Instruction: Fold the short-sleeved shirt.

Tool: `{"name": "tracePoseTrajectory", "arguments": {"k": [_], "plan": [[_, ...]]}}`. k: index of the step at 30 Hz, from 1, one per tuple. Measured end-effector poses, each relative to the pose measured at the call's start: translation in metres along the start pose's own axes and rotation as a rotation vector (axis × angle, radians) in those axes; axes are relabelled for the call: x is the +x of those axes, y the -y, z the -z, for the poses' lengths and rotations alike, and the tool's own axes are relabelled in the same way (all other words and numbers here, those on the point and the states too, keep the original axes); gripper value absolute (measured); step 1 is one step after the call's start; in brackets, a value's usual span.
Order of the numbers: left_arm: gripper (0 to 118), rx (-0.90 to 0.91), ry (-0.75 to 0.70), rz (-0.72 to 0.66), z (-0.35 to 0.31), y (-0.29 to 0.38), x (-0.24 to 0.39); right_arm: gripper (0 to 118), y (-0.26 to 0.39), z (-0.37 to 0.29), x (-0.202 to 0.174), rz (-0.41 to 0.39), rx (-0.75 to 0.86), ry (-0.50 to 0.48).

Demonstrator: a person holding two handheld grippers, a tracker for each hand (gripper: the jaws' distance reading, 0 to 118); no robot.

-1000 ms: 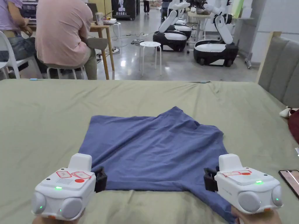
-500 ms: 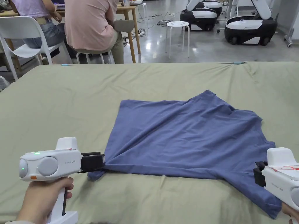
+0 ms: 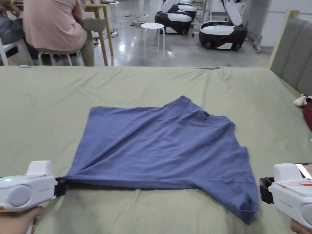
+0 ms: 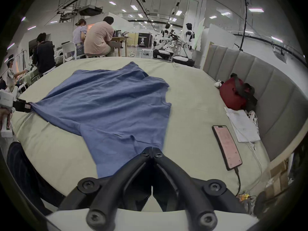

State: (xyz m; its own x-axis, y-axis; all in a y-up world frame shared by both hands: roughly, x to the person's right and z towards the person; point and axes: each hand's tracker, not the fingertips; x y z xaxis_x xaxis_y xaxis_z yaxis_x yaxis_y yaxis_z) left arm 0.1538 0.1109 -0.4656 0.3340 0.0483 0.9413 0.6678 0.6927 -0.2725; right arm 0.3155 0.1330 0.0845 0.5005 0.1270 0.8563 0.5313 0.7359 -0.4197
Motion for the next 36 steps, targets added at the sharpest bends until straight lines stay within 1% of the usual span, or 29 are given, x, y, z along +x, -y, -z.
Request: {"name": "tracePoseTrajectory", "arguments": {"k": [1,3,4,5,6,7,8,9,10,12,13,14,15,16,17,18,19,20,21,22,23,24,27,32,36], "plan": [[5,-0.003,0.000,0.031,-0.003,-0.001,0.004,0,0.005,-0.003,0.003,0.002,-0.002,-0.001],[5,0.009,-0.010,0.050,-0.006,-0.005,0.007,1,0.016,-0.006,0.008,-0.003,-0.002,-0.020],[5,0.010,-0.007,0.046,-0.006,-0.005,0.008,6,0.021,-0.008,0.009,-0.007,0.005,-0.035],[5,0.012,-0.004,0.041,-0.006,-0.005,0.009,25,0.026,-0.010,0.005,-0.008,0.013,-0.053],[5,0.012,-0.001,0.036,-0.006,-0.005,0.010,59,0.030,-0.010,0.003,-0.005,0.004,-0.084],[5,0.012,0.000,0.035,-0.003,-0.006,0.009,97,0.035,-0.007,-0.001,-0.004,-0.027,-0.106],[5,0.009,0.000,0.038,-0.003,-0.006,0.011,109,0.039,-0.004,-0.006,-0.004,-0.028,-0.134],[5,0.003,0.003,0.039,-0.002,-0.005,0.012,109,0.042,0.000,-0.011,-0.008,-0.018,-0.169],[5,-0.002,0.004,0.041,-0.001,-0.004,0.013,106,0.046,0.004,-0.016,-0.015,-0.029,-0.188],[5,-0.011,0.001,0.047,0.002,-0.004,0.013,105,0.052,0.015,-0.024,-0.047,-0.077,-0.185],[5,-0.013,0.000,0.048,0.001,-0.003,0.014,98,0.053,0.024,-0.027,-0.067,-0.092,-0.195],[5,-0.015,0.000,0.046,0.002,-0.002,0.014,87,0.055,0.028,-0.029,-0.080,-0.108,-0.208],[5,-0.017,0.001,0.042,0.004,-0.001,0.012,69,0.056,0.032,-0.030,-0.086,-0.129,-0.214],[5,-0.020,-0.001,0.039,0.004,-0.001,0.012,58,0.058,0.035,-0.030,-0.084,-0.137,-0.214],[5,-0.024,-0.006,0.039,0.005,0.000,0.013,57,0.057,0.038,-0.025,-0.064,-0.130,-0.219],[5,-0.027,-0.010,0.041,0.005,0.001,0.013,51,0.055,0.036,-0.022,-0.045,-0.130,-0.225],[4,-0.030,-0.012,0.041,0.005,0.001,0.012,27,0.054,0.034,-0.019,-0.032,-0.127,-0.224],[4,-0.037,-0.008,0.040,0.005,0.002,0.012,6,0.052,0.030,-0.016,-0.017,-0.109,-0.214],[4,-0.043,-0.009,0.041,0.005,0.002,0.012,6,0.050,0.028,-0.010,0.001,-0.082,-0.195],[4,-0.043,-0.017,0.046,0.005,0.001,0.013,6,0.049,0.025,-0.005,0.037,-0.065,-0.187],[4,-0.039,-0.029,0.054,0.004,0.000,0.013,6,0.046,0.023,0.001,0.079,-0.066,-0.208],[4,-0.037,-0.031,0.057,0.003,-0.001,0.013,6,0.044,0.022,0.004,0.101,-0.064,-0.217],[4,-0.025,-0.040,0.058,-0.001,-0.008,0.013,6,0.037,0.016,0.005,0.074,-0.051,-0.193],[3,-0.012,-0.065,0.079,-0.009,-0.023,0.013,6,0.014,0.013,0.013,0.117,-0.037,-0.172],[3,-0.003,-0.075,0.083,-0.006,-0.043,0.012,6,-0.014,0.020,0.021,0.119,-0.026,-0.147]]}}
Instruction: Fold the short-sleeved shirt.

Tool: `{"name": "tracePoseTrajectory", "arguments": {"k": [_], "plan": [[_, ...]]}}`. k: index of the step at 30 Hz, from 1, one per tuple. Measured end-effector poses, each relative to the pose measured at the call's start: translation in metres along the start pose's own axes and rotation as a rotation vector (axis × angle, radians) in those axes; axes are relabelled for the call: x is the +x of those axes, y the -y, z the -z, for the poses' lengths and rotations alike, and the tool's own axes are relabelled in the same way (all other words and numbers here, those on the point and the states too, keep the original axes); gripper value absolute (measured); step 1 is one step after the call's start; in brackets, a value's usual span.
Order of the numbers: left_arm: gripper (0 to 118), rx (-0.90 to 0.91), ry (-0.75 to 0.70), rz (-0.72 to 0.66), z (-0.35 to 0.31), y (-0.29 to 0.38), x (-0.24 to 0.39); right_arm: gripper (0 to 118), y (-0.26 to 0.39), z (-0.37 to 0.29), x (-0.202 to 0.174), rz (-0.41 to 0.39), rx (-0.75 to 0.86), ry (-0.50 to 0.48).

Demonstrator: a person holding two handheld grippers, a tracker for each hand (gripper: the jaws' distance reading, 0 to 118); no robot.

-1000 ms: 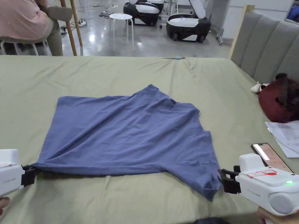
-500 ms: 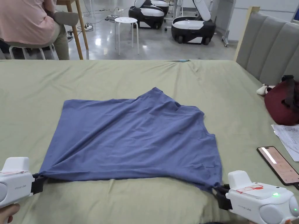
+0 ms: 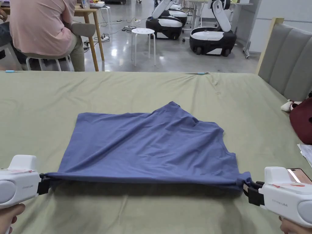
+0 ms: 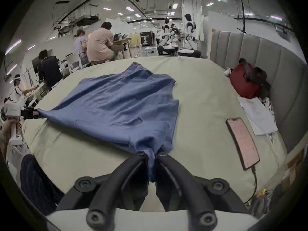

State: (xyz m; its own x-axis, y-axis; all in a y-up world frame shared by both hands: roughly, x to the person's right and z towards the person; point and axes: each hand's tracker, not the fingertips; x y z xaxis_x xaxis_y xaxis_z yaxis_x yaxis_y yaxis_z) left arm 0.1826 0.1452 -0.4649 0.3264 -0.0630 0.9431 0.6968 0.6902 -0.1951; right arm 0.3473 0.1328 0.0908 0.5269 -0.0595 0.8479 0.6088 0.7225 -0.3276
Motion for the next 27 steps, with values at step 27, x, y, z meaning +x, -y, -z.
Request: {"name": "tracePoseTrajectory", "arguments": {"k": [27], "plan": [[5,-0.156,-0.045,0.078,0.128,-0.083,0.023,6,-0.084,0.134,0.049,0.018,-0.200,0.052]]}}
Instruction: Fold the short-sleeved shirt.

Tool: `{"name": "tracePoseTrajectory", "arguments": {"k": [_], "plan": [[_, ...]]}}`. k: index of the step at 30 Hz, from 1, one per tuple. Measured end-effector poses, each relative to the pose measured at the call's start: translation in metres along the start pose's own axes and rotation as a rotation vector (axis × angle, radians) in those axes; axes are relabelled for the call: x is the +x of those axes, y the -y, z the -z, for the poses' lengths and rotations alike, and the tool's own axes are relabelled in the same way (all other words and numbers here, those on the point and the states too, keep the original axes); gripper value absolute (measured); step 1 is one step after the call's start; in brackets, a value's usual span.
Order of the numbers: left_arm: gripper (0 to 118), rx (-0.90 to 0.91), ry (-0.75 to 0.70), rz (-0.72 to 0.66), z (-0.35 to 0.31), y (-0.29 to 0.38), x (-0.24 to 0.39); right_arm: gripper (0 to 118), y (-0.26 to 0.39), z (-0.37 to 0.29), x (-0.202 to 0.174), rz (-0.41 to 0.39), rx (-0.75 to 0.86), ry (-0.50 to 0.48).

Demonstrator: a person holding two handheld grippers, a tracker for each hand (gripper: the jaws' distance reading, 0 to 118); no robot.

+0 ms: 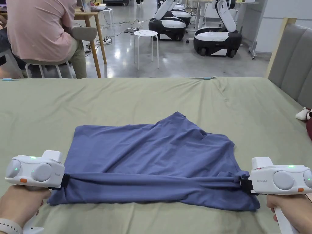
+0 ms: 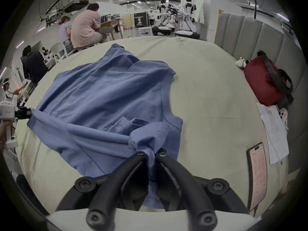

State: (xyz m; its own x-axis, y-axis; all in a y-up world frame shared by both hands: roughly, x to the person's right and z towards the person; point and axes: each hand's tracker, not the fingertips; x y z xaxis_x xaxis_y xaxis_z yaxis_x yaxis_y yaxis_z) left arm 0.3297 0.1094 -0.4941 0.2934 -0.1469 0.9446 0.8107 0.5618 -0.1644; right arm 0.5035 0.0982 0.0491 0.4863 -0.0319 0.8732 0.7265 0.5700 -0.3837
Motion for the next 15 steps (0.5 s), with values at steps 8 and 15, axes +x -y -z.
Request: {"name": "tracePoseTrajectory", "arguments": {"k": [8,15], "plan": [[95,0.233,0.066,-0.029,-0.056,0.032,0.017,106,0.025,-0.056,-0.038,-0.084,0.164,0.007],[16,0.428,0.069,-0.031,-0.104,0.085,0.076,17,0.063,-0.086,-0.125,-0.034,0.426,0.007]]}}
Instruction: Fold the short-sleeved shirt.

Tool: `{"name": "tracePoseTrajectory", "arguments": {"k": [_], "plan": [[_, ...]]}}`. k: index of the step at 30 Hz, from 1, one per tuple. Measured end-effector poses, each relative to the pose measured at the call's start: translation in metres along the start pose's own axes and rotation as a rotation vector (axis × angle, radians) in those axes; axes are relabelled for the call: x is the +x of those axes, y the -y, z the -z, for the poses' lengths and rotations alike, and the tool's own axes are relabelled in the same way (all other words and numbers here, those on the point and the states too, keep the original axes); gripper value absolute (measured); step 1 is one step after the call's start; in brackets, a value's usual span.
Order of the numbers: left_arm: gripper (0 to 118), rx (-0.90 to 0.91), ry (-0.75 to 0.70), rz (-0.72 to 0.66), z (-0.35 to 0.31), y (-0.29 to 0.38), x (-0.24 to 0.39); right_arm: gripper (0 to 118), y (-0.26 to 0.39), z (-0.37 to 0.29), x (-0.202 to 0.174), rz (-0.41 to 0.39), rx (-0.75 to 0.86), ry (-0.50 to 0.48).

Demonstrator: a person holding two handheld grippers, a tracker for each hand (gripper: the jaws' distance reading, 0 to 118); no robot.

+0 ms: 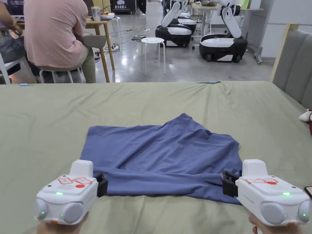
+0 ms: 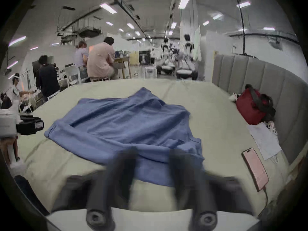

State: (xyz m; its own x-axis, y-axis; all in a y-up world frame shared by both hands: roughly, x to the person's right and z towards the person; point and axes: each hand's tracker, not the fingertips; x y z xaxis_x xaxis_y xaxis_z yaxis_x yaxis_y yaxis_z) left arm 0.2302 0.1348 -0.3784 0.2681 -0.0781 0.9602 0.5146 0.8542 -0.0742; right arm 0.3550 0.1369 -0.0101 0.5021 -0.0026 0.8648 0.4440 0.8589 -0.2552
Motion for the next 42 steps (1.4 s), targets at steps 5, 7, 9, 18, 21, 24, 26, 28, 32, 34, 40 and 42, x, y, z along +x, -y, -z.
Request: {"name": "tracePoseTrajectory", "arguments": {"k": [5,7,9,18,21,24,26,28,32,34,40,42], "plan": [[0,-0.086,0.004,-0.044,0.003,0.008,-0.031,0,0.006,-0.001,-0.019,-0.047,-0.012,-0.032],[0,-0.104,-0.049,-0.102,0.001,0.008,-0.053,0,0.004,-0.002,-0.016,-0.065,-0.008,-0.019],[0,-0.157,-0.054,-0.153,0.008,0.014,-0.077,0,0.003,-0.002,-0.011,-0.067,-0.012,-0.011],[103,-0.213,-0.026,-0.274,0.068,0.020,-0.112,0,0.012,0.002,0.025,-0.036,-0.058,0.037],[96,-0.269,-0.040,-0.272,0.100,0.017,-0.108,0,0.018,0.002,0.043,-0.021,-0.084,0.076],[76,-0.382,-0.063,-0.199,0.127,0.020,-0.103,0,0.024,-0.001,0.064,0.005,-0.117,0.117],[67,-0.366,-0.086,-0.140,0.121,0.017,-0.092,0,0.027,0.000,0.077,0.022,-0.141,0.136],[20,-0.352,-0.082,-0.129,0.115,0.010,-0.086,12,0.031,0.004,0.087,0.038,-0.154,0.138],[7,-0.321,-0.108,-0.071,0.095,0.005,-0.069,109,0.037,0.027,0.095,0.112,-0.215,0.083],[7,-0.297,-0.107,-0.081,0.084,0.002,-0.069,107,0.039,0.042,0.093,0.130,-0.208,0.040],[7,-0.246,-0.097,-0.114,0.065,-0.004,-0.070,47,0.044,0.089,0.089,0.082,-0.275,0.072],[5,-0.241,-0.093,-0.111,0.062,-0.007,-0.070,10,0.039,0.084,0.091,0.084,-0.267,0.073]]}}
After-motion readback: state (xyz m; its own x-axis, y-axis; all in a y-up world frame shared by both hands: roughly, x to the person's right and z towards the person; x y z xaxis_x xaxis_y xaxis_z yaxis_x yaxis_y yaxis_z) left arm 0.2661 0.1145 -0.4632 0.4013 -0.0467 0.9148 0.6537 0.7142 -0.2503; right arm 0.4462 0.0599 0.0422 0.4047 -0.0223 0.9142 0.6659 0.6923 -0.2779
